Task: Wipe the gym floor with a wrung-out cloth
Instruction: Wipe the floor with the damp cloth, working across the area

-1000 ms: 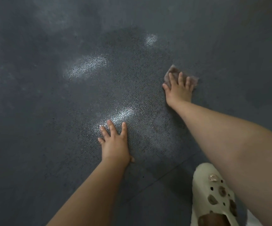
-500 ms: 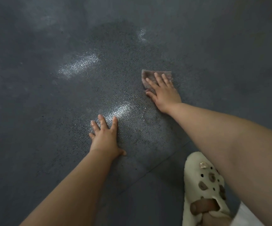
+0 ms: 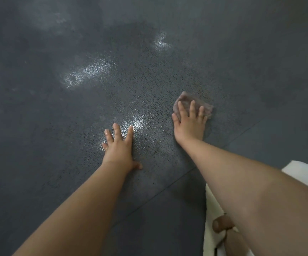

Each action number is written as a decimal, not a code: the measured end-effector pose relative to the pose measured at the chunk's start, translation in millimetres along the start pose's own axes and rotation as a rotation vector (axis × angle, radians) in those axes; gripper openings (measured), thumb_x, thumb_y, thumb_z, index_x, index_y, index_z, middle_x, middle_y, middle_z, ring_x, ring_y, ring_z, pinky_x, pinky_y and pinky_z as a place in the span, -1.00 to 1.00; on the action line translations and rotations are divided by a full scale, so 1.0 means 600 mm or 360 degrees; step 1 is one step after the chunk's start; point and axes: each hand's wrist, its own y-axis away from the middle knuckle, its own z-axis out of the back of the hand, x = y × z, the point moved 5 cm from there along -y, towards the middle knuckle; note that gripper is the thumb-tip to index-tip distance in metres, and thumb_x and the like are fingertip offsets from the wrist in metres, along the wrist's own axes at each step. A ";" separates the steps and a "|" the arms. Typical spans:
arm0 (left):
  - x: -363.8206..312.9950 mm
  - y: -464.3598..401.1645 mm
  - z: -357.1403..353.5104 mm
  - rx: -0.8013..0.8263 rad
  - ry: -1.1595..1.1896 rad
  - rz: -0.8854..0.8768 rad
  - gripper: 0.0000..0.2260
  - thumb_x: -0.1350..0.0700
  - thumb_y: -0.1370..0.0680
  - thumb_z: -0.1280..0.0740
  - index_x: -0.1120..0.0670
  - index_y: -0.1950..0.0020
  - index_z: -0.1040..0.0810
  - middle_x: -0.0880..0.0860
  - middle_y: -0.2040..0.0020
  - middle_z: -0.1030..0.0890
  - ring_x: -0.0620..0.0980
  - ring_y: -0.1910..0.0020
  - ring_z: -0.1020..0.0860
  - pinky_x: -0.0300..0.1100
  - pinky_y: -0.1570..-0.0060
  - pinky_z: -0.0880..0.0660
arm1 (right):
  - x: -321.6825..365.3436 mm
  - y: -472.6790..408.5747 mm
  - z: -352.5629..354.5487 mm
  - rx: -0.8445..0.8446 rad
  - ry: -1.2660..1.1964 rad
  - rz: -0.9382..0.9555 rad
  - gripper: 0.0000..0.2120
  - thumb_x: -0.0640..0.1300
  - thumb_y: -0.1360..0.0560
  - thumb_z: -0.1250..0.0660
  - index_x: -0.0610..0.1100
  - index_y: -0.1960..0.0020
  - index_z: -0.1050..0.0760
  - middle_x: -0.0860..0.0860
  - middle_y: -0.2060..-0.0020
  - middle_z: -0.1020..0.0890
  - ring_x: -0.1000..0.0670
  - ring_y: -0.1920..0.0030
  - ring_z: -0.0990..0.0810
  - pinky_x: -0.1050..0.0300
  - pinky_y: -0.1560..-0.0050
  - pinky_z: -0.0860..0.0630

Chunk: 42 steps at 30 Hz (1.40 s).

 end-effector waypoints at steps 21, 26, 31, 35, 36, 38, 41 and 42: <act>0.026 0.154 -0.125 0.0047 -0.0073 0.0304 0.07 -0.15 -0.36 -0.49 -0.10 -0.53 0.30 0.17 -0.51 0.33 0.30 -0.50 0.20 0.20 -0.38 -0.21 | -0.028 0.055 -0.015 0.0020 0.0252 0.0487 -0.45 0.17 -0.62 0.16 0.04 -0.55 0.16 -0.04 -0.54 0.14 -0.15 -0.52 0.19 -0.04 -0.48 0.20; 0.028 0.145 -0.127 0.0085 0.0014 0.0274 0.07 -0.06 -0.35 -0.52 -0.08 -0.54 0.25 0.21 -0.50 0.35 0.37 -0.47 0.24 0.32 -0.34 -0.18 | -0.111 0.068 -0.016 -0.0068 -0.0095 -0.0198 -0.46 0.10 -0.64 0.08 -0.06 -0.56 0.08 -0.12 -0.54 0.09 -0.22 -0.52 0.14 -0.08 -0.48 0.17; 0.028 0.142 -0.131 0.0073 0.0065 0.0288 0.07 -0.02 -0.35 -0.53 -0.08 -0.54 0.24 0.21 -0.49 0.35 0.37 -0.46 0.26 0.33 -0.35 -0.15 | -0.039 0.180 -0.072 -0.0125 -0.0214 -0.0297 -0.48 0.08 -0.63 0.01 -0.08 -0.54 -0.08 -0.19 -0.52 -0.05 -0.30 -0.50 0.00 -0.16 -0.46 0.08; 0.030 0.140 -0.134 0.0059 0.0086 0.0289 0.05 0.00 -0.36 -0.53 -0.09 -0.55 0.22 0.19 -0.50 0.35 0.36 -0.46 0.26 0.33 -0.34 -0.15 | 0.049 0.281 -0.125 0.0037 -0.0067 0.0145 -0.49 0.13 -0.48 -0.03 -0.02 -0.30 -0.51 -0.20 -0.30 -0.50 -0.35 -0.27 -0.46 -0.31 -0.17 -0.41; 0.031 0.140 -0.134 0.0056 0.0095 0.0286 0.04 0.01 -0.37 -0.52 -0.09 -0.55 0.21 0.19 -0.50 0.35 0.36 -0.46 0.26 0.33 -0.34 -0.15 | 0.056 0.291 -0.129 0.0119 -0.0038 0.0238 -0.49 0.15 -0.47 -0.03 0.02 -0.29 -0.52 -0.18 -0.28 -0.51 -0.34 -0.25 -0.47 -0.30 -0.15 -0.43; 0.032 0.141 -0.134 0.0056 0.0100 0.0285 0.05 0.01 -0.36 -0.53 -0.10 -0.55 0.21 0.19 -0.50 0.35 0.35 -0.47 0.26 0.33 -0.34 -0.14 | 0.048 0.280 -0.128 0.0103 0.0028 0.0439 -0.48 0.18 -0.47 -0.02 0.05 -0.30 -0.51 -0.16 -0.30 -0.51 -0.33 -0.27 -0.46 -0.27 -0.17 -0.43; 0.031 0.142 -0.132 0.0056 0.0110 0.0278 0.06 0.01 -0.35 -0.54 -0.10 -0.54 0.21 0.18 -0.50 0.36 0.35 -0.46 0.28 0.33 -0.35 -0.12 | 0.020 0.223 -0.102 -0.0095 0.0165 0.0652 -0.45 0.21 -0.56 0.03 0.01 -0.47 -0.27 -0.17 -0.46 -0.27 -0.30 -0.44 -0.23 -0.20 -0.40 -0.18; 0.031 0.143 -0.132 0.0060 0.0111 0.0276 0.06 0.01 -0.35 -0.53 -0.10 -0.54 0.22 0.18 -0.50 0.37 0.34 -0.46 0.28 0.33 -0.35 -0.12 | 0.006 0.195 -0.090 -0.0093 0.0137 0.0593 -0.44 0.21 -0.59 0.06 0.01 -0.53 -0.11 -0.15 -0.52 -0.11 -0.26 -0.50 -0.06 -0.16 -0.46 -0.01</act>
